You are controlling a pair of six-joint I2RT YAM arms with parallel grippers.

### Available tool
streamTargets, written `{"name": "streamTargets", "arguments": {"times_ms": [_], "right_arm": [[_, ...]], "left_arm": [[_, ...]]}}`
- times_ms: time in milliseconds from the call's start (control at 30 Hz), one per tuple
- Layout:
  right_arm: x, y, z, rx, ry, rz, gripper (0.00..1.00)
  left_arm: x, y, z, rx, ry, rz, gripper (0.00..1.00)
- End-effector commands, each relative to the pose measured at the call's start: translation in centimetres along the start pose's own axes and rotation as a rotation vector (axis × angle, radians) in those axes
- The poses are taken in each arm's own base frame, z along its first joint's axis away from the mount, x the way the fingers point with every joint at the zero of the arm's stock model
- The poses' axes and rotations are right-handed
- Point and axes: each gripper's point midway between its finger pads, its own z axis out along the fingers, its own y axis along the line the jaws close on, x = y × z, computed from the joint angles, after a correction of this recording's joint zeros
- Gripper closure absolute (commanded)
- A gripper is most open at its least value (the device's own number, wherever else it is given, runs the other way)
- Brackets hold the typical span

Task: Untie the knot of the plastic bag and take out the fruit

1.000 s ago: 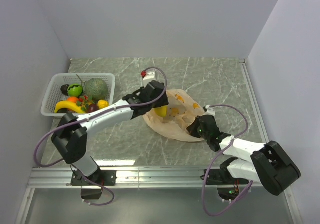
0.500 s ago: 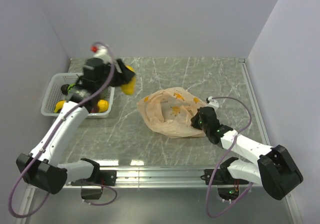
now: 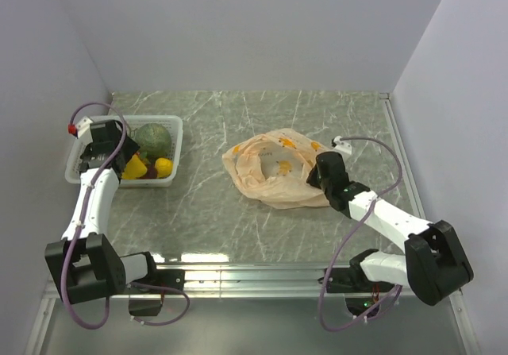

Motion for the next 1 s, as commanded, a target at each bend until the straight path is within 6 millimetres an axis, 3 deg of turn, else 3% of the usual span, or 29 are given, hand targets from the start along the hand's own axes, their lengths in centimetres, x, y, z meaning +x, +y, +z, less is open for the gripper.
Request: {"name": "streamTargets", "arguments": {"times_ms": [0,67,167,233,300,333,367,400,433,500,533,600,633,700,733,800,833,900,967], "right_arm": [[-3.8,-0.5,0.5,0.059,-0.09,0.014,1.0],[-5.3,-2.0,0.9,0.106,-0.119,0.059,1.0],[-6.9,-4.9,0.8,0.231,-0.141,0.1,1.0],[-9.1,-5.7,0.2,0.281,-0.181,0.124,0.97],[-11.3,-6.1,-1.2,0.317,-0.227,0.121,0.82],[-12.1,-6.1,-1.8,0.323,-0.245,0.12,0.72],[-13.4,-6.0,-3.2,0.316,-0.284,0.116,0.61],[-14.5,-5.9,-4.3,0.312,-0.307,0.115,0.43],[-15.2,-5.6,-5.3,0.296,-0.328,0.113,0.35],[-17.2,-4.9,-8.3,0.246,-0.395,0.114,0.22],[-17.7,-4.5,-9.3,0.219,-0.413,0.118,0.19],[-19.0,-4.0,-12.3,0.165,-0.467,0.13,0.18],[-19.2,-3.5,-13.2,0.126,-0.475,0.133,0.17],[-20.2,-2.9,-16.2,0.064,-0.525,0.143,0.17],[-20.5,-2.8,-17.2,0.042,-0.543,0.137,0.16],[-21.3,-2.9,-20.3,0.007,-0.608,0.114,0.16],[-21.5,-3.1,-21.3,0.002,-0.632,0.105,0.15],[-21.8,-3.7,-24.1,-0.014,-0.701,0.08,0.15],[-21.9,-4.4,-26.4,-0.022,-0.758,0.066,0.14]], "left_arm": [[-3.0,0.0,-0.7,-0.001,-0.132,-0.052,0.18],[-3.2,-0.1,-0.9,0.01,-0.14,-0.044,0.03],[-3.6,-0.4,-1.4,0.026,-0.149,-0.042,0.01],[-4.1,-0.7,-2.1,0.041,-0.154,-0.042,0.01],[-4.5,-0.8,-2.9,0.045,-0.151,-0.033,0.01],[-5.7,-1.6,-4.2,0.075,-0.174,-0.038,0.01],[-5.6,-1.7,-4.9,0.084,-0.158,-0.014,0.01],[-6.0,-2.1,-5.7,0.097,-0.164,-0.006,0.01],[-7.4,-2.9,-7.4,0.132,-0.192,-0.008,0.01],[-7.6,-3.6,-9.4,0.174,-0.177,0.034,0.01],[-9.5,-4.3,-11.7,0.216,-0.222,0.03,0.01],[-10.5,-3.8,-14.3,0.206,-0.248,0.07,0.01],[-12.4,-4.1,-17.3,0.242,-0.316,0.058,0.01],[-13.2,-4.3,-20.5,0.283,-0.365,0.09,0.01],[-14.1,-3.9,-23.5,0.321,-0.415,0.079,0.01],[-14.8,-3.5,-26.7,0.378,-0.471,0.102,0.01],[-15.6,-2.2,-29.5,0.403,-0.536,0.078,0.01],[-15.8,-1.2,-32.0,0.449,-0.583,0.083,0.01],[-16.4,1.9,-33.9,0.402,-0.652,0.025,0.01]]}}
